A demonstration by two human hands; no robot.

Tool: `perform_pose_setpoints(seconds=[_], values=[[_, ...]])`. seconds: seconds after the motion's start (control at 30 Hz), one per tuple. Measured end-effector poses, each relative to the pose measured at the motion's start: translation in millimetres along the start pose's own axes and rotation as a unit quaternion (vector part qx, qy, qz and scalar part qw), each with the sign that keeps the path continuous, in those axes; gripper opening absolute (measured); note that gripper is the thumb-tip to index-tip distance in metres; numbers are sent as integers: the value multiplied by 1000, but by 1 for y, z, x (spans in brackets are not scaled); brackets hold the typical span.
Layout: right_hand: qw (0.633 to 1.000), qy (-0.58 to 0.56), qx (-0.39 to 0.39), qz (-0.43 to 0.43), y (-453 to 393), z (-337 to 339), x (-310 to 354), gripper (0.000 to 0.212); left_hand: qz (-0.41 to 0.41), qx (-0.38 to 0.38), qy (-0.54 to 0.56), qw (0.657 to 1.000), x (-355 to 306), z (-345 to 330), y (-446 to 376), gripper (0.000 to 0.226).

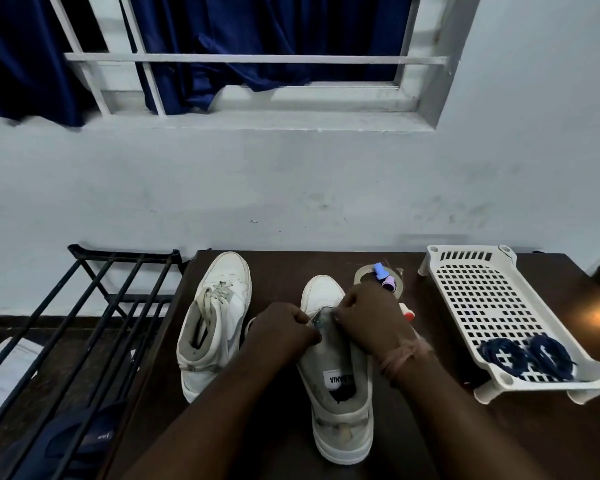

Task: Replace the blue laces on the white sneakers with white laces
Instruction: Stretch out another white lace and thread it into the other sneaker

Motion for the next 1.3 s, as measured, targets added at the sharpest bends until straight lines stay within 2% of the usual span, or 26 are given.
perform_pose_setpoints(seconds=[0.07, 0.13, 0.17, 0.23, 0.3, 0.33, 0.4, 0.43, 0.53, 0.6, 0.7, 0.73, 0.77, 0.8, 0.83, 0.87, 0.9, 0.97, 1.03, 1.07, 1.1, 1.17, 1.23, 1.3], values=[[982, -184, -31, -40, -6, 29, -14, 22, 1, 1, 5, 1000, 3, 0, -1, 17], [924, -366, -89, -65, -12, 63, -35, 24, 1, -1, 7, 1000, 5, 0, -2, 17], [903, -408, -106, -82, -15, 72, -47, 29, 3, -2, 8, 1000, 6, 0, -2, 19], [873, -464, -97, -117, -11, 71, -57, 25, 7, -1, 8, 1000, 8, 0, -3, 21], [876, -460, -66, -129, -3, 56, -50, 20, 12, 1, -3, 1000, 8, 0, -4, 23], [900, -415, -47, -126, -2, 45, -46, 26, 15, 0, -7, 1000, 9, -1, -4, 25], [962, -244, 14, -120, 2, 17, -36, 39, 18, -5, -16, 1000, 9, 0, -5, 32], [979, -166, 45, -113, 3, 3, -32, 38, 20, -9, -21, 1000, 10, 0, -5, 35], [995, -43, 62, -71, 2, -13, -20, 30, 26, -14, -13, 999, 13, -1, -5, 38], [998, -37, 39, -46, 0, -7, -13, 27, 26, -11, -12, 1000, 15, -1, -6, 38], [987, -153, 40, -42, -5, 15, -8, 22, 28, -6, 0, 1000, 16, -2, -6, 42], [967, -248, 26, -54, -10, 26, -10, 22, 30, -3, 3, 1000, 16, -3, -6, 41], [913, -399, 2, -83, -15, 38, -19, 24, 33, -1, 4, 999, 17, -3, -6, 41], [828, -547, -29, -121, -14, 48, -31, 28, 36, 2, 5, 999, 17, -3, -6, 41], [770, -620, -64, -136, -13, 55, -43, 29, 37, 4, 7, 999, 17, -3, -6, 43], [761, -627, -96, -137, -12, 62, -52, 28, 39, 5, 11, 999, 17, -4, -5, 47], [789, -586, -123, -138, -9, 67, -57, 27, 41, 6, 15, 999, 16, -4, -4, 50], [876, -447, -132, -126, -5, 68, -56, 32, 42, 12, 16, 999, 15, -4, -4, 55], [952, -287, -30, -104, -7, 39, -40, 38, 43, 22, 12, 999, 14, -6, -4, 58], [971, -212, 41, -106, -5, 16, -35, 38, 43, 24, 11, 999, 13, -6, -4, 59], [979, -147, 87, -113, -1, 0, -33, 38, 42, 23, 9, 999, 14, -6, -5, 58], [984, -98, 91, -114, 2, -13, -32, 37, 40, 23, 7, 999, 14, -7, -6, 51], [987, -87, 76, -112, 0, -14, -30, 32, 42, 25, 14, 999, 15, -8, -5, 40], [978, -136, 89, -132, -1, -9, -30, 27, 37, 30, 19, 999, 16, -8, -5, 35]])
Point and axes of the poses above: each hand's wrist, its own y-axis away from the middle knuckle, its own z-axis out of the back of the hand, x = y × z, the point moved 10 cm from there along -y, towards the middle knuckle, and after that the axes turned 9 degrees about -z, right-handed, at the moved point
